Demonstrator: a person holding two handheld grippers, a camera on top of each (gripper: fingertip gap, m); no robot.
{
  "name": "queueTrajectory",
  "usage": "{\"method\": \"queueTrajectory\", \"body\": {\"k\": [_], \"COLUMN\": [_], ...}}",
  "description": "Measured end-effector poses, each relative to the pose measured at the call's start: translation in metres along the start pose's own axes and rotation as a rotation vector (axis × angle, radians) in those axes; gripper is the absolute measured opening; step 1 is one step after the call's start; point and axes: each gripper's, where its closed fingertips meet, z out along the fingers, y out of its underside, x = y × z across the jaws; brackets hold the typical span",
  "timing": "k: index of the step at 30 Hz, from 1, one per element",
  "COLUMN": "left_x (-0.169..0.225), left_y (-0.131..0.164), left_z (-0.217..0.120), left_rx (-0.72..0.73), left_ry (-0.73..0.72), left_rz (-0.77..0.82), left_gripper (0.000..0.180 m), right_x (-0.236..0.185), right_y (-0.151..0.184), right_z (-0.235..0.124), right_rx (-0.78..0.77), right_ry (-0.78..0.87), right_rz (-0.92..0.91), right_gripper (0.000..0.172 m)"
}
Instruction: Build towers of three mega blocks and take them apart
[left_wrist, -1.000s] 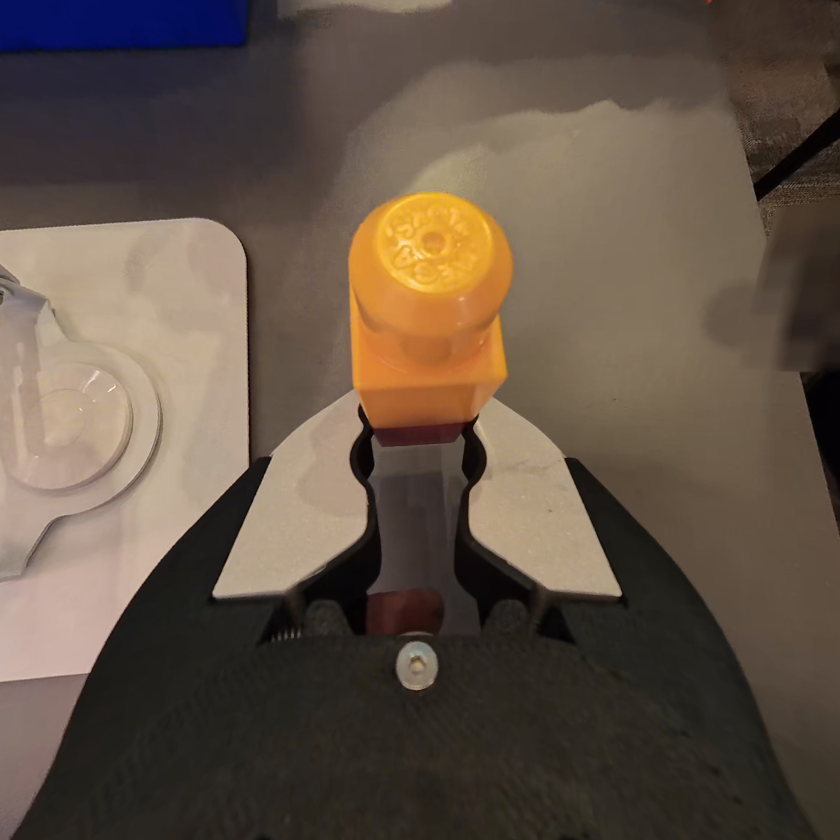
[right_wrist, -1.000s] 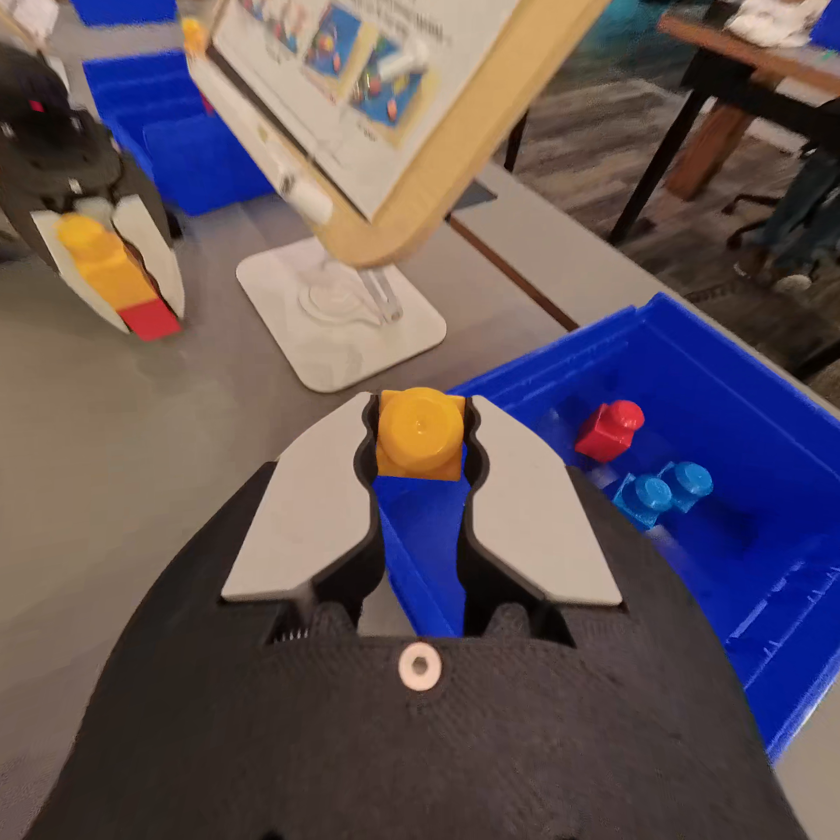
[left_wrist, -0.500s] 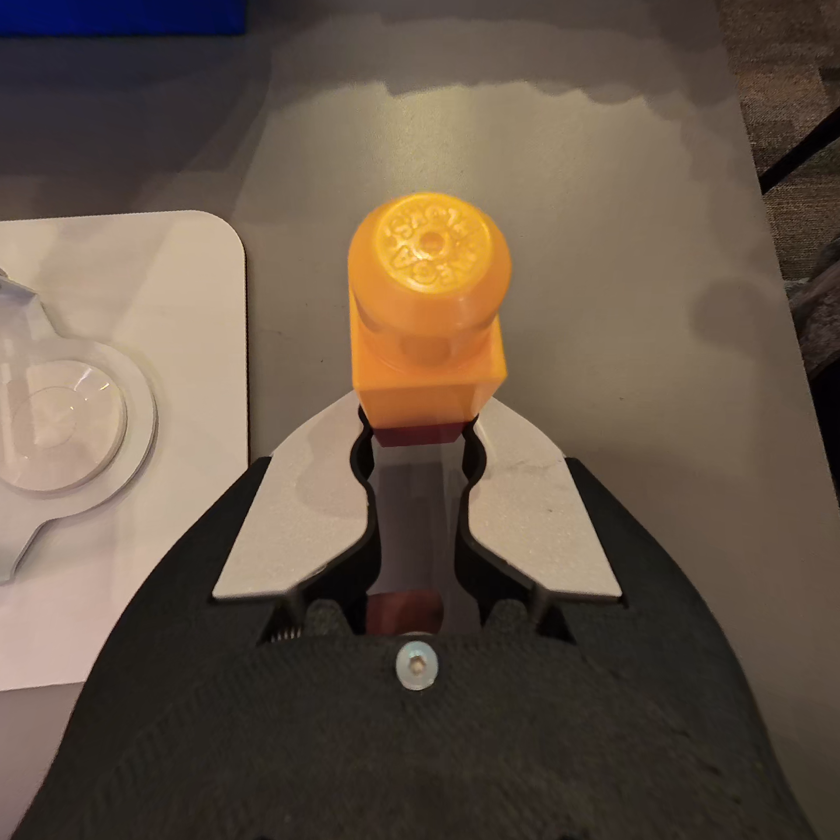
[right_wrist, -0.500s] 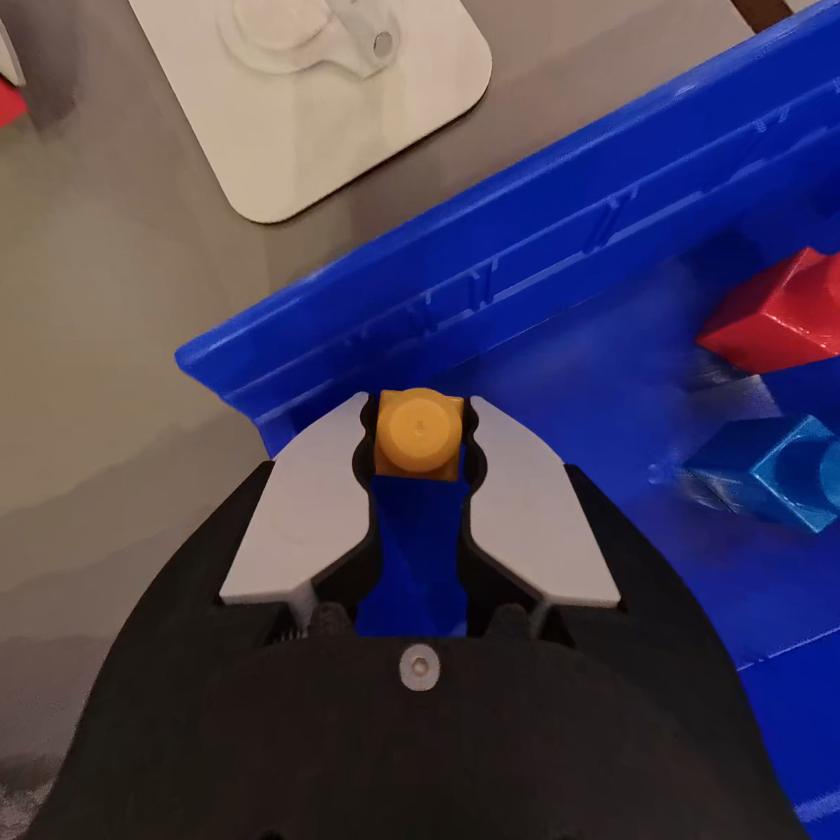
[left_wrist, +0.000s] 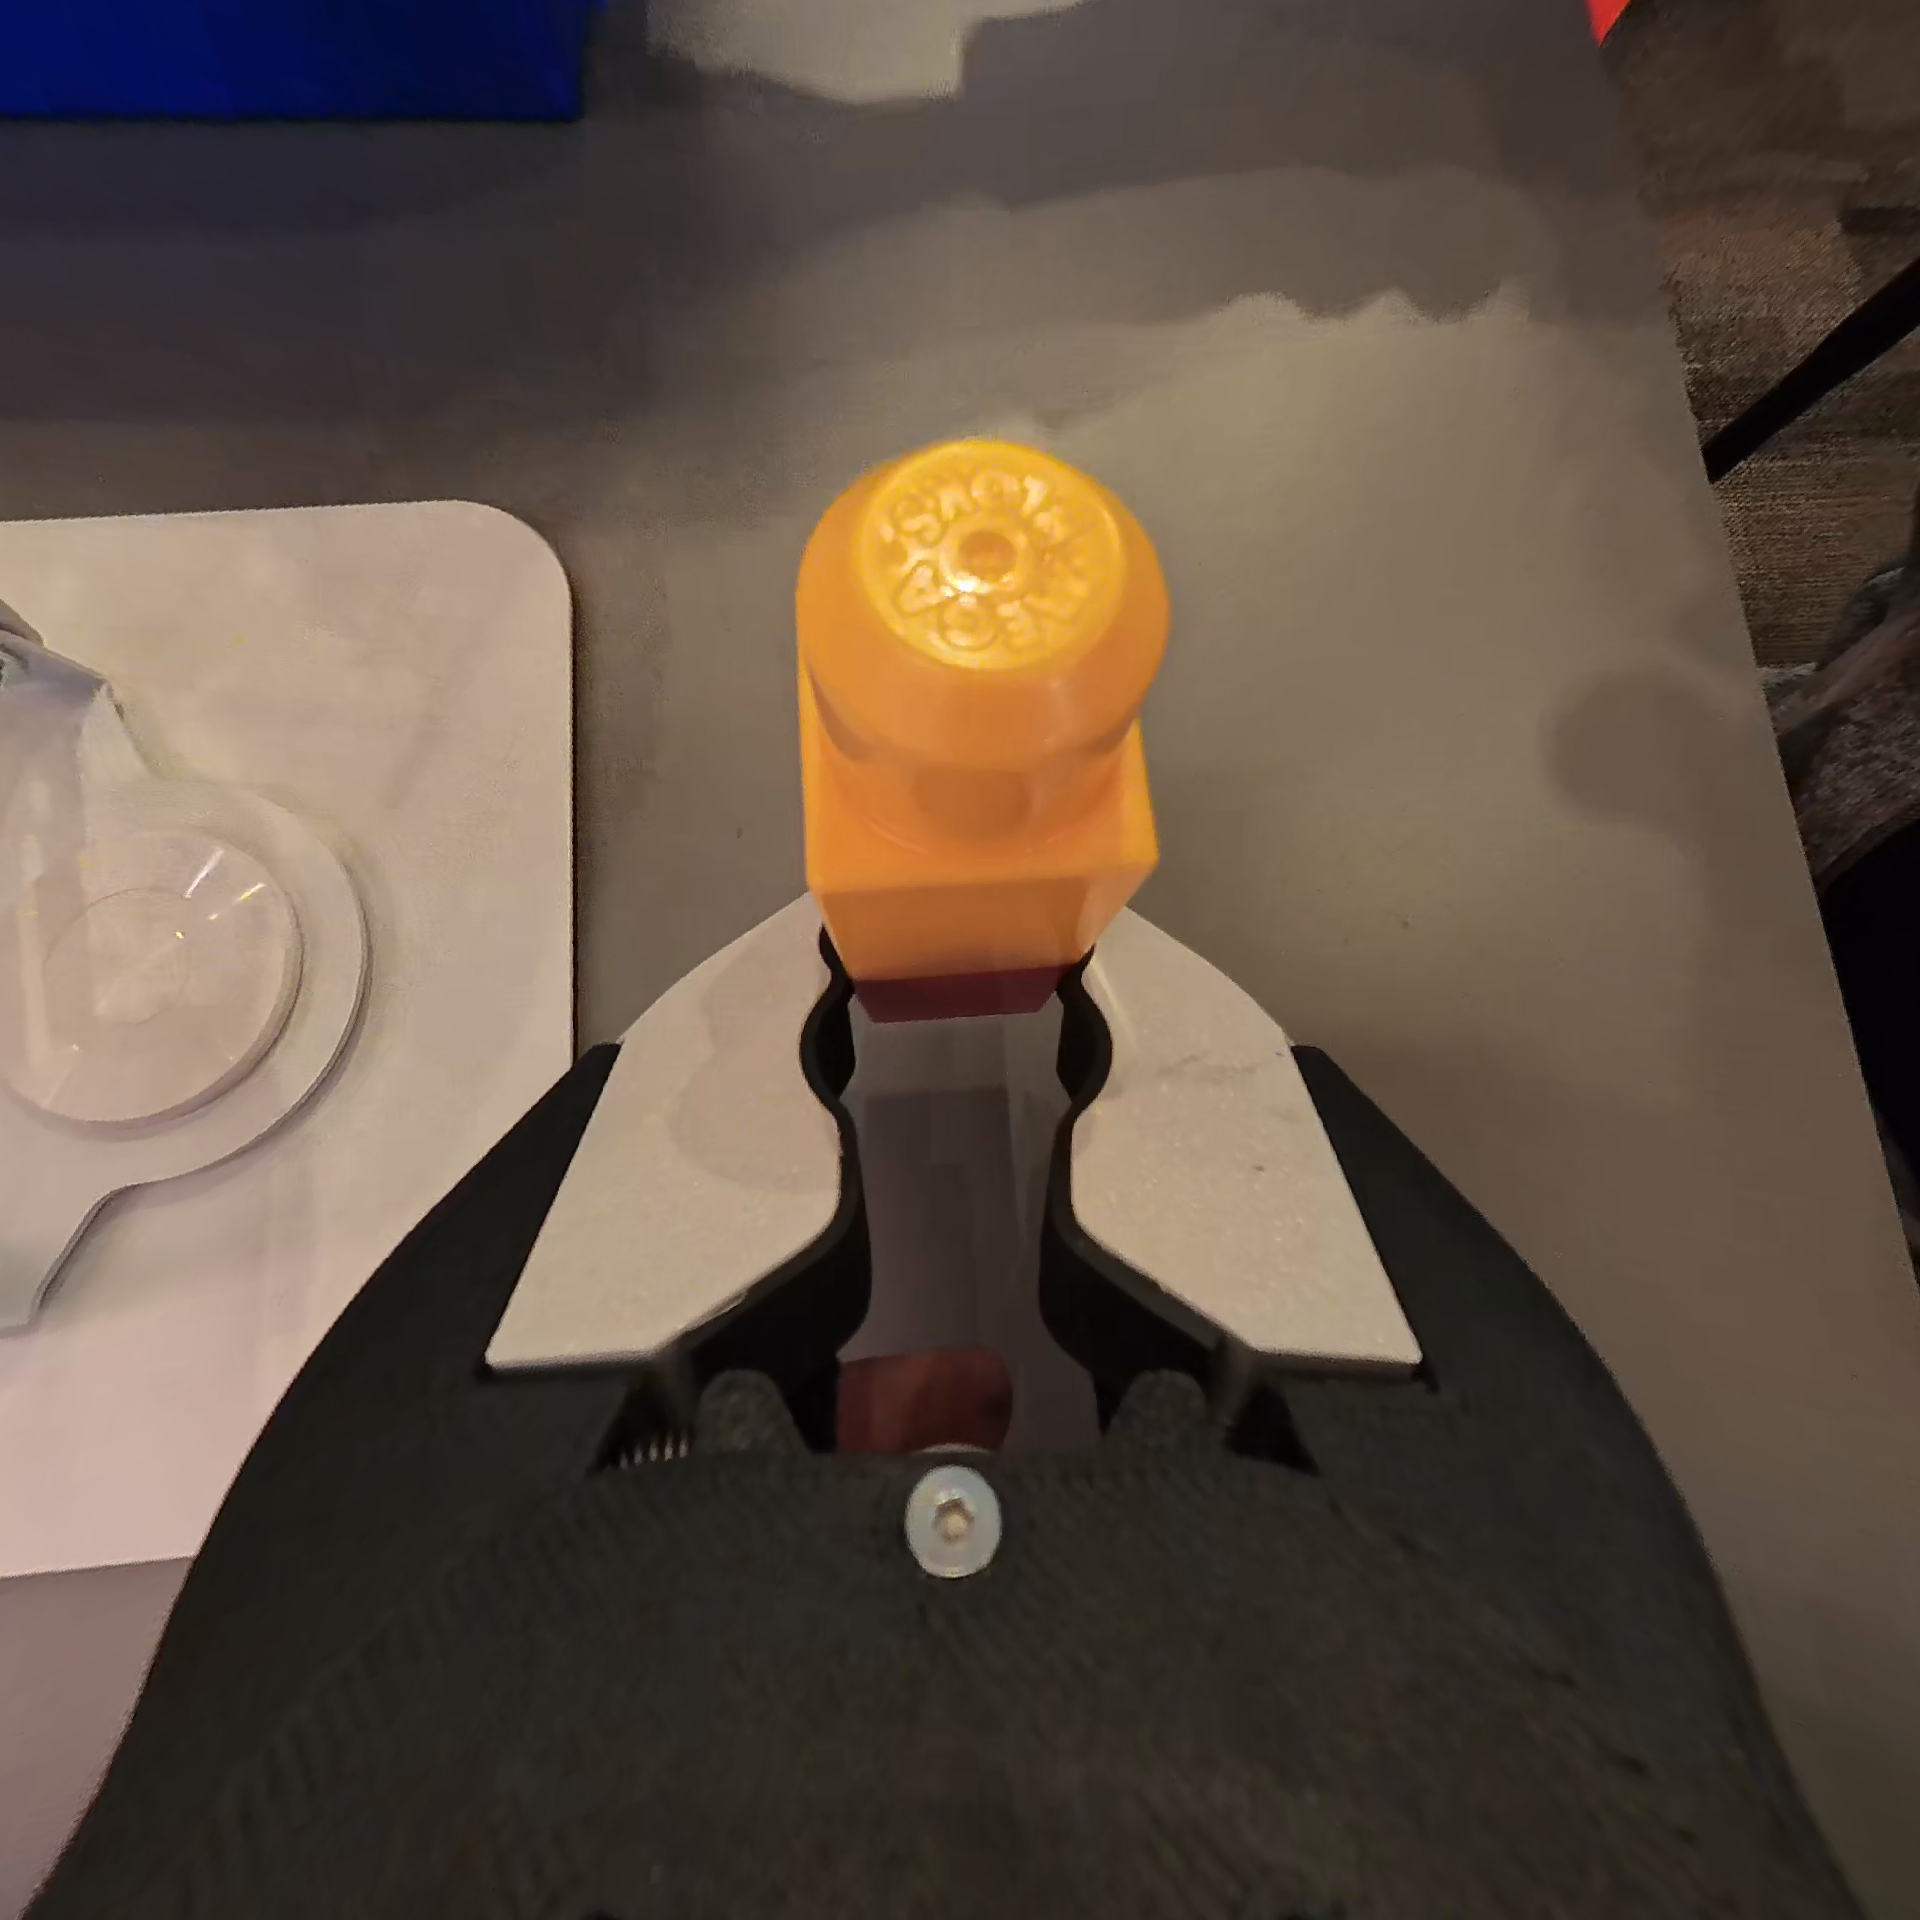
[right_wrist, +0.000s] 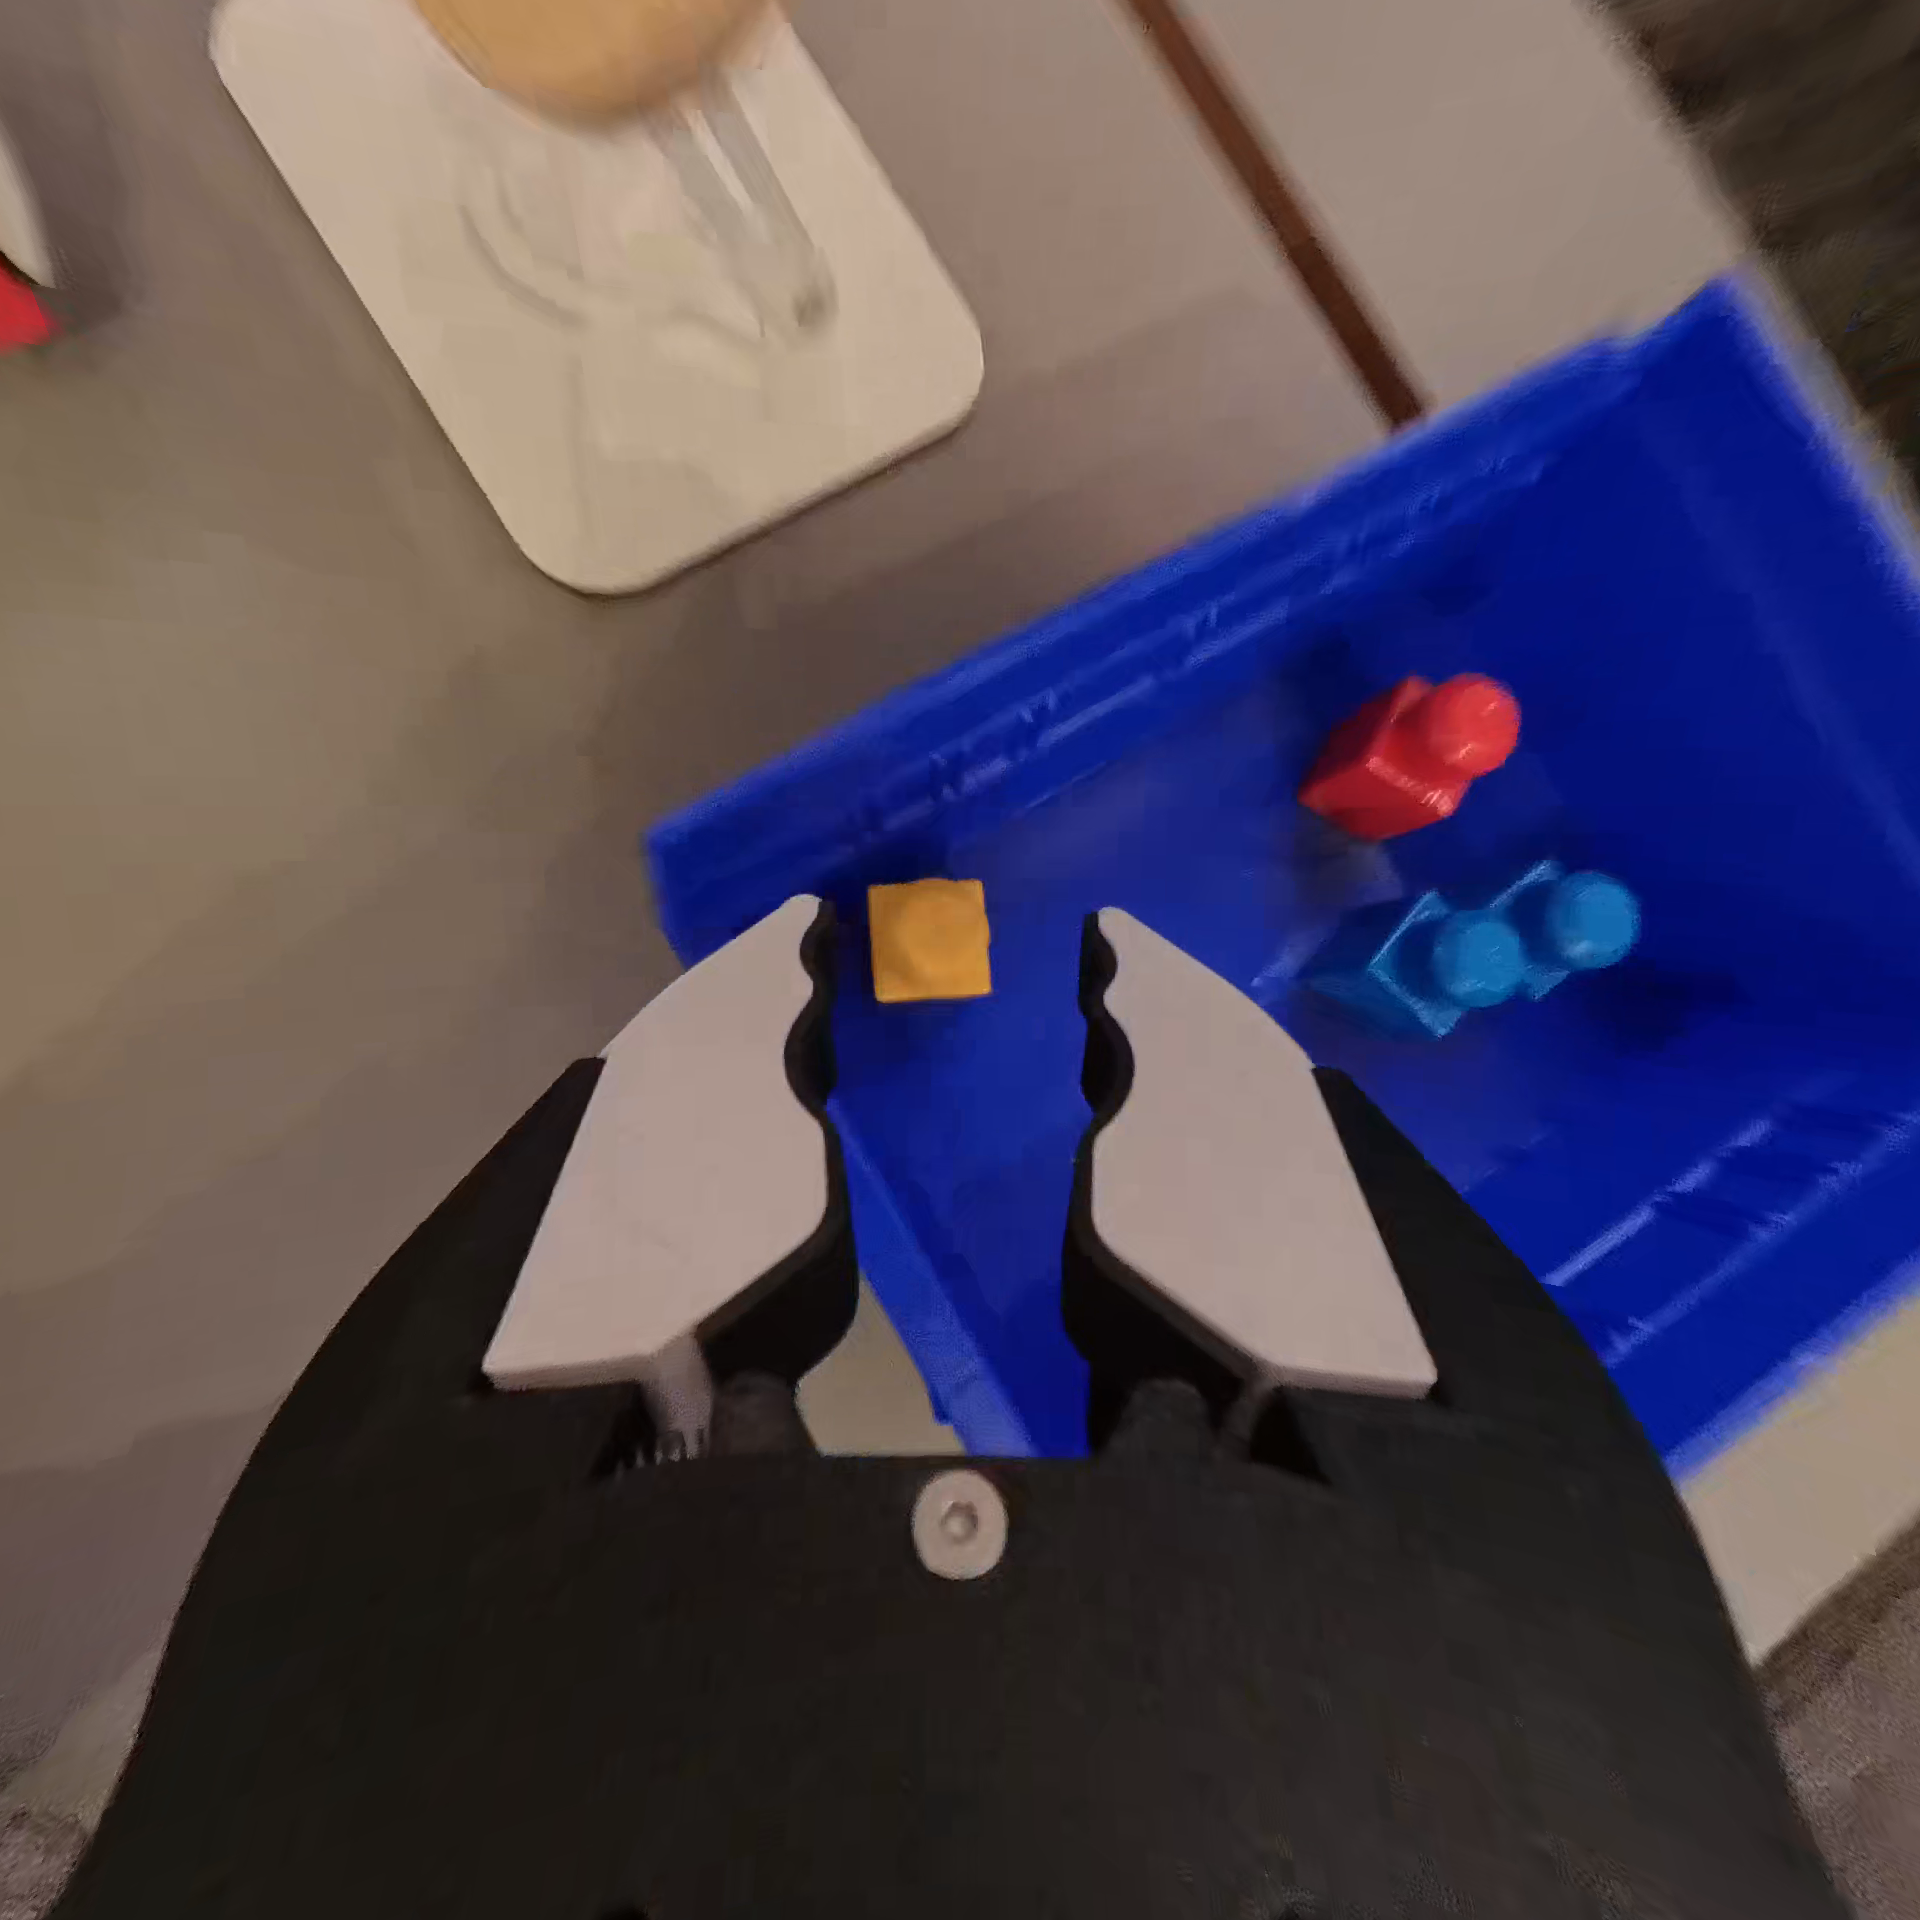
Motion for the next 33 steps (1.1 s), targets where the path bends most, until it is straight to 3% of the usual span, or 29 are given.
{"method": "queueTrajectory", "body": {"k": [1, 4, 6, 9, 12, 18, 20, 23, 25, 29, 33], "left_x": [0.0, 0.001, 0.002, 0.004, 0.007, 0.009, 0.011, 0.01, 0.011, 0.001, 0.005], "left_y": [-0.001, -0.003, -0.004, -0.007, -0.009, -0.009, -0.008, -0.009, -0.016, -0.032, -0.056], "left_z": [0.0, 0.001, 0.002, 0.002, 0.001, 0.0, -0.001, -0.004, -0.011, -0.025, -0.044], "left_rx": [0.003, 0.005, 0.001, 0.005, 0.01, 0.001, -0.004, 0.002, 0.056, 0.221, 0.435], "left_ry": [-0.002, 0.002, 0.003, 0.006, 0.008, 0.008, 0.012, 0.006, 0.025, 0.04, 0.084], "left_rz": [-0.001, -0.003, -0.003, 0.001, 0.005, 0.016, 0.019, 0.027, 0.011, -0.058, -0.047], "left_gripper": [0.036, 0.035, 0.036, 0.036, 0.036, 0.036, 0.036, 0.036, 0.036, 0.074, 0.068], "right_x": [-0.011, -0.068, -0.119, -0.185, -0.225, -0.25, -0.258, -0.26, -0.258, -0.245, -0.236], "right_y": [-0.014, -0.068, -0.1, -0.127, -0.133, -0.136, -0.136, -0.139, -0.146, -0.172, -0.179], "right_z": [-0.013, -0.036, -0.031, -0.002, 0.041, 0.084, 0.087, 0.086, 0.079, 0.048, 0.032], "right_rx": [0.052, 0.251, 0.345, 0.388, 0.332, 0.281, 0.28, 0.324, 0.391, 0.678, 0.874], "right_ry": [0.018, 0.029, -0.054, -0.217, -0.326, -0.414, -0.455, -0.476, -0.497, -0.531, -0.537], "right_rz": [-0.036, -0.222, -0.302, -0.368, -0.403, -0.384, -0.396, -0.376, -0.337, -0.184, -0.114], "right_gripper": [0.045, 0.04, 0.037, 0.041, 0.047, 0.046, 0.037, 0.036, 0.036, 0.036, 0.036]}}
